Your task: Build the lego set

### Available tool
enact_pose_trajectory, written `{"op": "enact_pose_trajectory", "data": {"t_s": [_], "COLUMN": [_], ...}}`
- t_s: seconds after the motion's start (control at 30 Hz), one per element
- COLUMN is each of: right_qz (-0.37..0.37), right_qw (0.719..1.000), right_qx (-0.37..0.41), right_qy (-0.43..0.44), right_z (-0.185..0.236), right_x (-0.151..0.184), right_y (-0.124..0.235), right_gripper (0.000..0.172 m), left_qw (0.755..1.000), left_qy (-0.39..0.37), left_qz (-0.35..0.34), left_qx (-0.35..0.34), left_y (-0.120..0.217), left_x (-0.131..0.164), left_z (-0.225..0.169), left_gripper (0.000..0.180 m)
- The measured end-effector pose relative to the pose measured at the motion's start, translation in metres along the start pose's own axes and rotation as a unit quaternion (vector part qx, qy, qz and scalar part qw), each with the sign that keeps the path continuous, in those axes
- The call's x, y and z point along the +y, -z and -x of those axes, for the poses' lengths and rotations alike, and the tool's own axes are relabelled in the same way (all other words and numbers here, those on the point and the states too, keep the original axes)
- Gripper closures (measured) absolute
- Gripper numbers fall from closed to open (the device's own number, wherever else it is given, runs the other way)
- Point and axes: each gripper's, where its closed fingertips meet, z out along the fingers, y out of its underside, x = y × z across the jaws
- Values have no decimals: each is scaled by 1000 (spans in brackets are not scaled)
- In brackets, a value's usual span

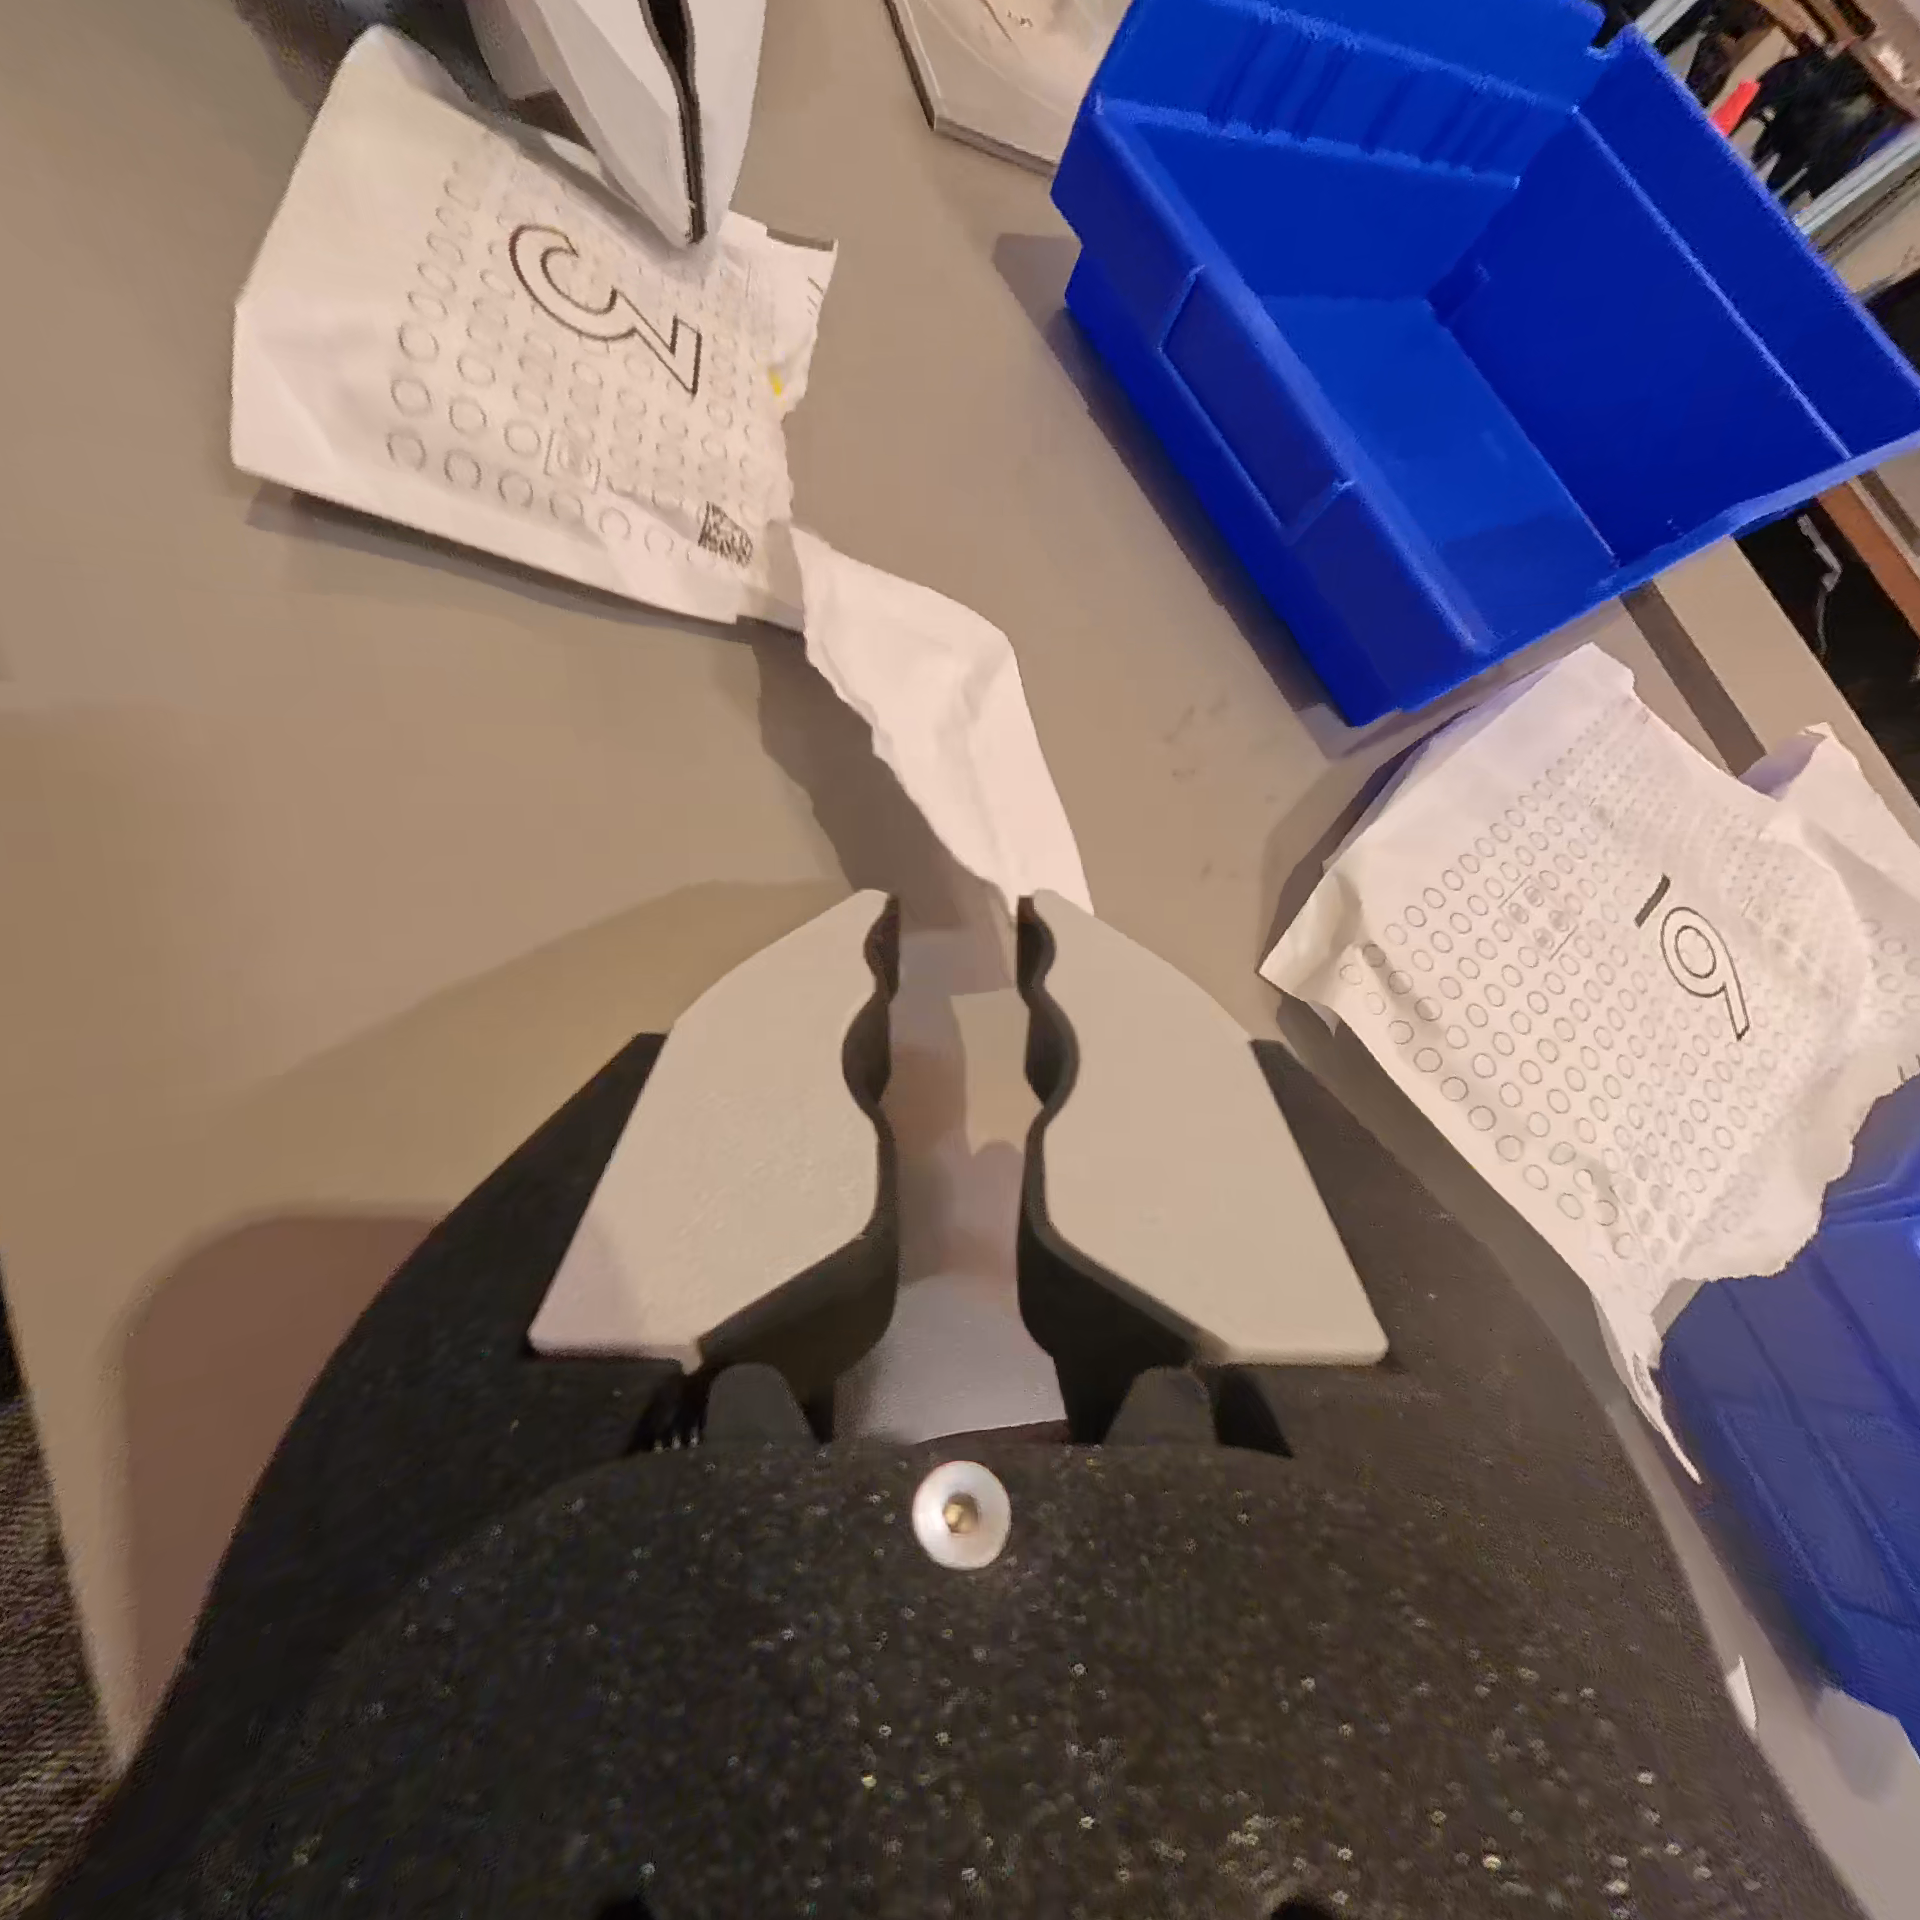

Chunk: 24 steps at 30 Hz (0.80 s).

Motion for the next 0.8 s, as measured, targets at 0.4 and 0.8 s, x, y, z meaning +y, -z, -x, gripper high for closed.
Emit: {"op": "enact_pose_trajectory", "data": {"t_s": [0.4, 0.8], "right_qz": [7, 248], "right_qw": [984, 893], "right_qx": [-171, -347], "right_qy": [-51, -141], "right_z": [67, 60], "right_x": [-90, -85], "right_y": [-14, -102], "right_gripper": [130, 123], "left_qw": [963, 977], "left_qy": [226, 187], "left_qz": [-146, -88], "left_qx": [10, -57], "left_y": [66, 66], "left_x": [18, 39], "left_z": [-21, -41], "left_gripper": [176, 134]}}
